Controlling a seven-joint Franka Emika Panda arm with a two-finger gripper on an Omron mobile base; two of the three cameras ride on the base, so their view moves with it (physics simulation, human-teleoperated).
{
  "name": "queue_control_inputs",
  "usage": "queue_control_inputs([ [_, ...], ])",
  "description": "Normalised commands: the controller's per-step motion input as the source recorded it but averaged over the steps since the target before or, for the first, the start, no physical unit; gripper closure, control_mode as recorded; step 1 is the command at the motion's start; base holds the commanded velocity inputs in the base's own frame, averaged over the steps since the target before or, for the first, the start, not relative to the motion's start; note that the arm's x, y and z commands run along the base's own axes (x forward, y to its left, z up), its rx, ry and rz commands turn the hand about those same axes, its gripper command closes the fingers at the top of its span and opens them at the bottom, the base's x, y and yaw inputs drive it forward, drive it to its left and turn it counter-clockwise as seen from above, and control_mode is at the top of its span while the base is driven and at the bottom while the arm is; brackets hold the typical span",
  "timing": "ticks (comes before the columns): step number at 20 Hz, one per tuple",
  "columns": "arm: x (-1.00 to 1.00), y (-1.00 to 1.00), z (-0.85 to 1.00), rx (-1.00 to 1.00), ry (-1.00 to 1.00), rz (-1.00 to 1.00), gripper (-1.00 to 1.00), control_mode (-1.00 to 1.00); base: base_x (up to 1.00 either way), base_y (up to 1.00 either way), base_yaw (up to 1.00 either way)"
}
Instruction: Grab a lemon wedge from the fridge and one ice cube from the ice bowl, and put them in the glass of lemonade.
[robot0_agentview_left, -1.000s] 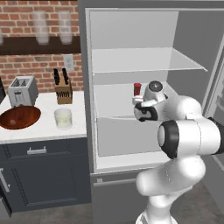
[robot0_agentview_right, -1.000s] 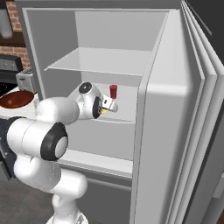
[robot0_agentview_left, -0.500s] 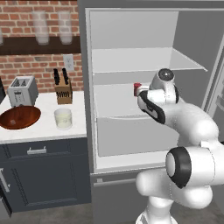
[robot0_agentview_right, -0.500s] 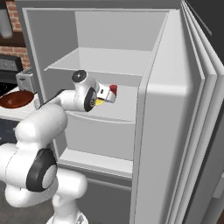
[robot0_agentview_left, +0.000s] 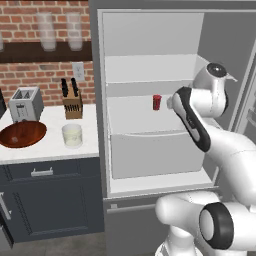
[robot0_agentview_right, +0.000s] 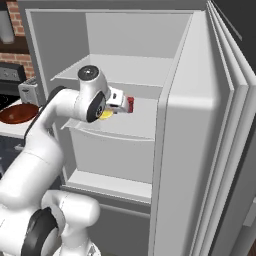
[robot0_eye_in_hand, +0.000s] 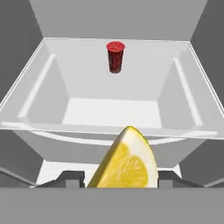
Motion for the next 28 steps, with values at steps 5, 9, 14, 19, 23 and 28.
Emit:
queue_control_inputs([
  [5,-0.75,0.07,0.36,-0.08,0.25,0.15,1.00,-1.00,0.00,0.00,0.00],
  [9,-0.75,0.09,-0.02,-0.03,0.15,0.14,1.00,-1.00,0.00,0.00,0.00],
  [14,-0.83,0.00,-0.10,0.00,0.03,0.08,1.00,-1.00,0.00,0.00,0.00],
  [19,-0.35,0.00,0.00,0.00,0.00,0.01,1.00,-1.00,0.00,0.00,0.00],
  [23,-0.04,0.00,0.00,0.00,0.00,0.00,1.00,-1.00,0.00,0.00,0.00],
  [28,-0.06,0.00,0.00,0.00,0.00,0.00,1.00,1.00,-0.36,0.66,-0.04],
])
